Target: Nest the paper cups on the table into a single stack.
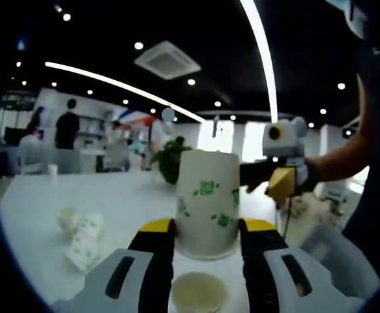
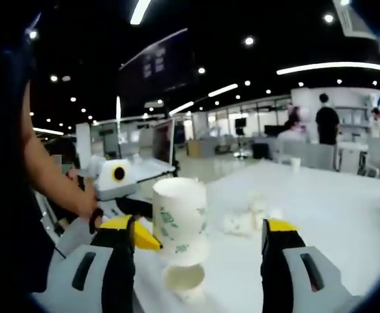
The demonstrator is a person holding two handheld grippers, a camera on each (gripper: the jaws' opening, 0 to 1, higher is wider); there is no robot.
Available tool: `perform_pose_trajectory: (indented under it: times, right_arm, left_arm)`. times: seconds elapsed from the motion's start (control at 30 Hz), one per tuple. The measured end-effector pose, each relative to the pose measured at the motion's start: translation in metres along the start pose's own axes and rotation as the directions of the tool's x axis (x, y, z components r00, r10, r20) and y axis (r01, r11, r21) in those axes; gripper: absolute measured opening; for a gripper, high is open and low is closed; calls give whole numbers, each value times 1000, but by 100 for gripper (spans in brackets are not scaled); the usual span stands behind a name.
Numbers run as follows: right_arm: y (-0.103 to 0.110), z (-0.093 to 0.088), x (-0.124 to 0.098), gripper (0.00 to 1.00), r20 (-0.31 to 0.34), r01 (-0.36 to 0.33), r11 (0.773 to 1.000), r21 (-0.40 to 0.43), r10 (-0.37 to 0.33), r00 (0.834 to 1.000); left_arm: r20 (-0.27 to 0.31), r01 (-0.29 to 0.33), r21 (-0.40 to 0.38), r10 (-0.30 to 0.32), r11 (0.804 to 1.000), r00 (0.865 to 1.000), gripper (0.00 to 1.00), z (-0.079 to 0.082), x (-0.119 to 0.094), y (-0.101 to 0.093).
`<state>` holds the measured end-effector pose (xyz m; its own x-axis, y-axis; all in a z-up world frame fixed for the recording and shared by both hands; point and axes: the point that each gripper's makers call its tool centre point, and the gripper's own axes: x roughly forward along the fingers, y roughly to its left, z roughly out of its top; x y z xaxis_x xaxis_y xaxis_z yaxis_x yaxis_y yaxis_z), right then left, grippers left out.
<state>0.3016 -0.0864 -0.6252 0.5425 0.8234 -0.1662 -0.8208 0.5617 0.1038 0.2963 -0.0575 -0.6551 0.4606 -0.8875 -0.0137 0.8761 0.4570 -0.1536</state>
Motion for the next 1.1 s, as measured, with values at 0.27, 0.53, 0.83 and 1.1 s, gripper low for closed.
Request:
perform_pose_trajectory:
  times: [0.27, 0.53, 0.83, 1.1]
  right_arm:
    - [20, 2, 10, 54, -20, -89, 996, 12, 89, 996]
    - [27, -3, 12, 48, -43, -110, 994, 23, 111, 993]
    - [25, -6, 11, 40, -54, -94, 995, 38, 96, 994]
    - [27, -7, 13, 38, -67, -96, 995, 31, 98, 993]
  left_arm:
    - [-12, 35, 17, -35, 999, 999, 38, 3, 3, -10]
    - [-3, 47, 25, -47, 999, 999, 38, 8, 6, -13]
    - [2, 58, 24, -58, 998, 998, 38, 10, 6, -20]
    - [-6, 53, 24, -52, 998, 999, 39, 7, 4, -19]
